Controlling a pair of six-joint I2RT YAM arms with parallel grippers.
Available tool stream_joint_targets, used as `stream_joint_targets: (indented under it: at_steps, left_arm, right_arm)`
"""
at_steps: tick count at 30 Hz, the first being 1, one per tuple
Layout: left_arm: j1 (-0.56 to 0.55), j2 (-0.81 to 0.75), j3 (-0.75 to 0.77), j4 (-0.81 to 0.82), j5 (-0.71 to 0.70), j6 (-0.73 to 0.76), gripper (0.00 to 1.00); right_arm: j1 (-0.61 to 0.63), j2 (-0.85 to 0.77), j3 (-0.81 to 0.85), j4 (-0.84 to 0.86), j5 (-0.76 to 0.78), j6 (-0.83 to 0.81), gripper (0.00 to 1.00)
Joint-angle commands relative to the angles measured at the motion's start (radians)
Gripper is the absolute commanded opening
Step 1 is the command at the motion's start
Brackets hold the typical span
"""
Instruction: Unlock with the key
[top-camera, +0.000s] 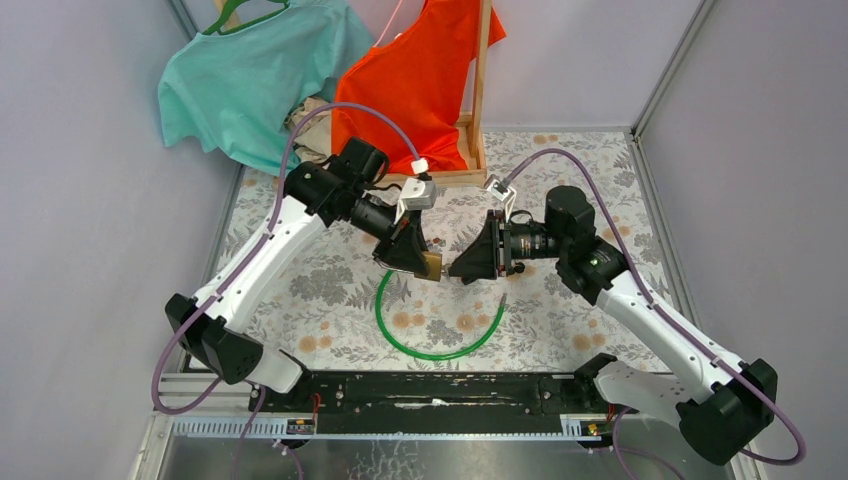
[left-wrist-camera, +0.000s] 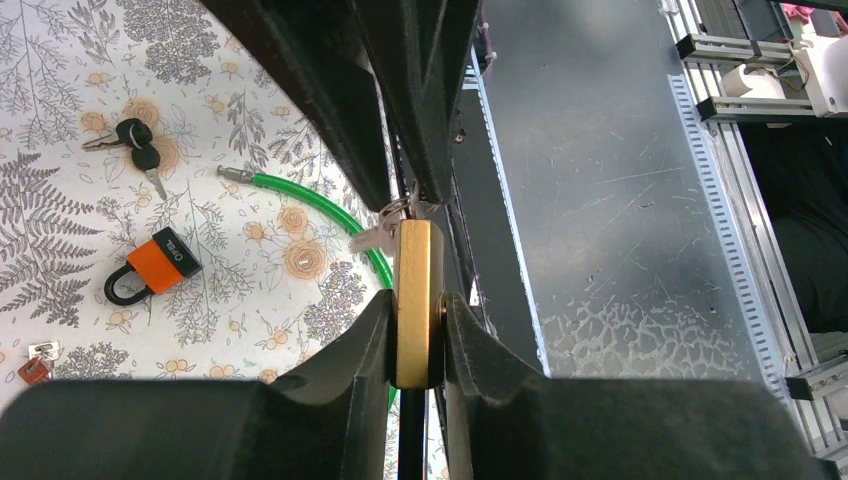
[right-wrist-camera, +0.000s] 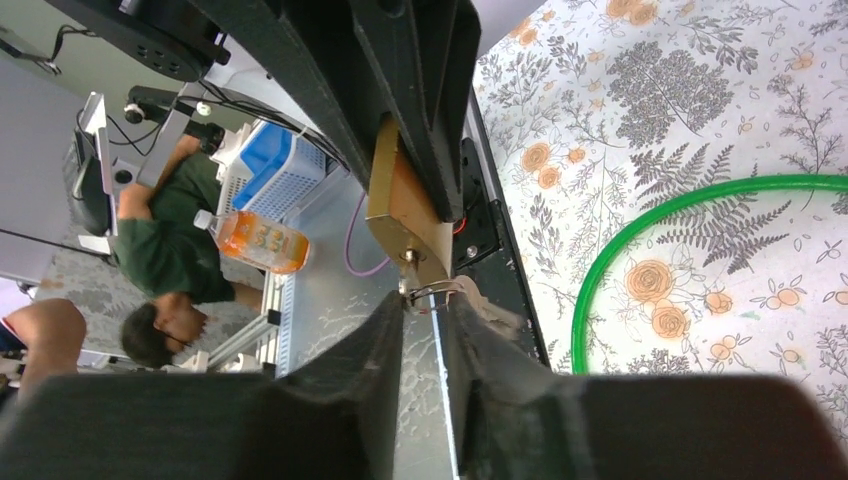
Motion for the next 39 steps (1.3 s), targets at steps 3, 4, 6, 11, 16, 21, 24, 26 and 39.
stream_joint_targets:
  at_steps: [3,4,6,11,16,21,24,26,39]
  left_arm:
    - [0.001,0.009,0.043,-0.006,0.074,-0.018,0.0]
    - [0.001,0.014,0.042,-0.006,0.076,-0.018,0.0]
    - [0.001,0.019,0.043,-0.006,0.077,-0.017,0.0]
    - [0.001,0.03,0.043,-0.006,0.082,-0.013,0.0]
    - [0.001,0.018,0.047,-0.007,0.066,0.026,0.0]
    - [-0.004,-0.008,0.064,-0.007,-0.029,0.107,0.0]
    - [-0.025,-0.017,0.077,-0.007,-0.127,0.148,0.0]
    - [-0.041,-0.018,0.093,-0.009,-0.188,0.154,0.0]
    - [-0.06,-0.066,0.014,0.101,-0.197,-0.019,0.0]
  right_arm:
    - [0.029,-0.009,0.07,0.005,0.009,-0.037,0.16]
    - [0.036,-0.006,0.074,0.005,0.011,-0.038,0.16]
    - [0.056,0.003,0.087,-0.016,0.027,-0.054,0.16]
    - [0.085,0.041,0.116,-0.055,0.036,-0.067,0.04]
    - [0.085,0.057,0.091,0.016,0.042,0.052,0.0]
    - [0.082,0.059,0.001,0.271,0.004,0.309,0.0]
    - [0.064,0.085,-0.05,0.415,-0.007,0.499,0.0]
    - [0.051,0.109,-0.075,0.471,-0.019,0.613,0.0]
    - [0.027,0.028,0.045,0.084,0.094,0.223,0.49]
